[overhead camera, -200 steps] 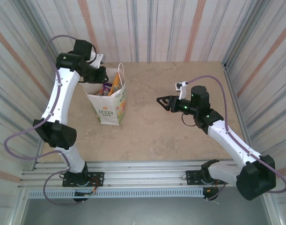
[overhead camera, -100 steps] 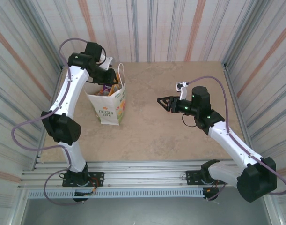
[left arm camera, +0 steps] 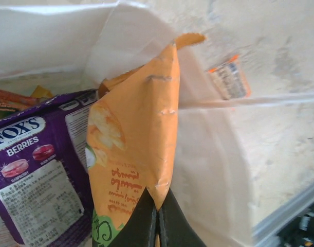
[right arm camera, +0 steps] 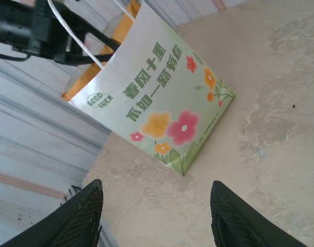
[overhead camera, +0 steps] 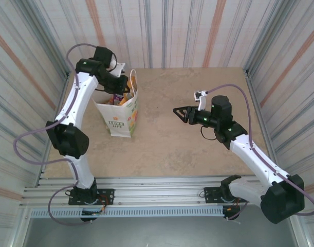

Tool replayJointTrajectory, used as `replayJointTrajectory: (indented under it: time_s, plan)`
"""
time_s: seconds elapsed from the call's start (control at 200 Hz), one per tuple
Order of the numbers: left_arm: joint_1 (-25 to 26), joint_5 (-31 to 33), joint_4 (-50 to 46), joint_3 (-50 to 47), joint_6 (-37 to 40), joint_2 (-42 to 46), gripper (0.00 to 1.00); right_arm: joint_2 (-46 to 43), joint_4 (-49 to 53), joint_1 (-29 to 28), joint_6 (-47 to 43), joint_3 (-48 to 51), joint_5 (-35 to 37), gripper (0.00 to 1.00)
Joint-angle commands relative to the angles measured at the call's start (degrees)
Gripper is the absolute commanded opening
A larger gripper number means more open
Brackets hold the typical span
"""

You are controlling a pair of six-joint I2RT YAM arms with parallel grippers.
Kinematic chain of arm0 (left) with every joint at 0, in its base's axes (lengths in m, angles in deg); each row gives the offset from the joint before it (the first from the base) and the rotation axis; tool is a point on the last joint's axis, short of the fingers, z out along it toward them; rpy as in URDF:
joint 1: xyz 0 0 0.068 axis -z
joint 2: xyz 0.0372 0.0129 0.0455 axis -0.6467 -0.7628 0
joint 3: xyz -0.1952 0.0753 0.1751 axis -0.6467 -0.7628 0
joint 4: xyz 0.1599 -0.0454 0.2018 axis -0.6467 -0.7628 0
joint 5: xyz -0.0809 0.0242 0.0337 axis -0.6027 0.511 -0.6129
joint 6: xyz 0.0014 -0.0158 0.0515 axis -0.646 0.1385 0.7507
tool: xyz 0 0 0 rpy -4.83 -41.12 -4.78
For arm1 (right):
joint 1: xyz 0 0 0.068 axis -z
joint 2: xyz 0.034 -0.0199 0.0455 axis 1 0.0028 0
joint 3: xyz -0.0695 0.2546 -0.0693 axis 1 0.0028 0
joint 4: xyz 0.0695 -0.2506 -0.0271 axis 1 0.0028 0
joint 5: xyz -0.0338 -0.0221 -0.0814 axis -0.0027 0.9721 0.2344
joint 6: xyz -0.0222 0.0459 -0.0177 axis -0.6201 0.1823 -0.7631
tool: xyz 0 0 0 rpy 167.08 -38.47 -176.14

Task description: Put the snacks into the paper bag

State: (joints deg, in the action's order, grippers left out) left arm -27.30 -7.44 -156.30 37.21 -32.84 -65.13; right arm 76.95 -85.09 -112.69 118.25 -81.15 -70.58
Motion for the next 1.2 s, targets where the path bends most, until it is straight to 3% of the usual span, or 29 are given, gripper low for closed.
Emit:
replayJointTrajectory:
  time_s: [0.0, 0.18, 0.245, 0.381, 0.531, 0.762, 1.062, 1.192]
  plan:
    - [-3.79, -10.31, 3.62, -0.68, -2.26, 5.96, 0.0, -0.36, -1.07, 0.35, -1.02, 0.58, 0.41, 0.56]
    - [-9.16, -17.89, 7.2, -8.69, -3.17, 6.61, 0.0, 0.01, -1.36, 0.33, -1.06, 0.4, 0.11, 0.56]
    - [-10.58, -17.73, 7.26, -10.26, -2.6, 5.95, 0.0, -0.12, -1.23, 0.32, -1.17, 0.4, 0.13, 0.56]
    - [-11.56, -6.28, 3.13, -8.89, 1.37, 3.54, 0.0, -0.48, -1.03, 0.33, -1.19, 0.53, 0.41, 0.56]
    - [-11.17, 5.76, -2.3, -4.41, 4.89, -0.59, 0.07, -0.57, -0.91, 0.33, -1.17, 0.57, 0.48, 0.56]
    - [-6.41, 22.72, -6.37, 0.72, 9.2, -6.53, 0.15, -0.22, -0.92, 0.26, -1.19, 0.45, 0.36, 0.56]
    - [-2.33, 34.2, -8.87, 4.34, 11.78, -12.23, 0.23, -0.82, 0.18, 0.21, -1.76, 0.42, 0.83, 0.56]
    - [-2.01, 34.96, -9.88, 5.65, 11.5, -11.17, 0.39, -1.16, 0.55, 0.25, -1.87, 0.48, 1.14, 0.56]
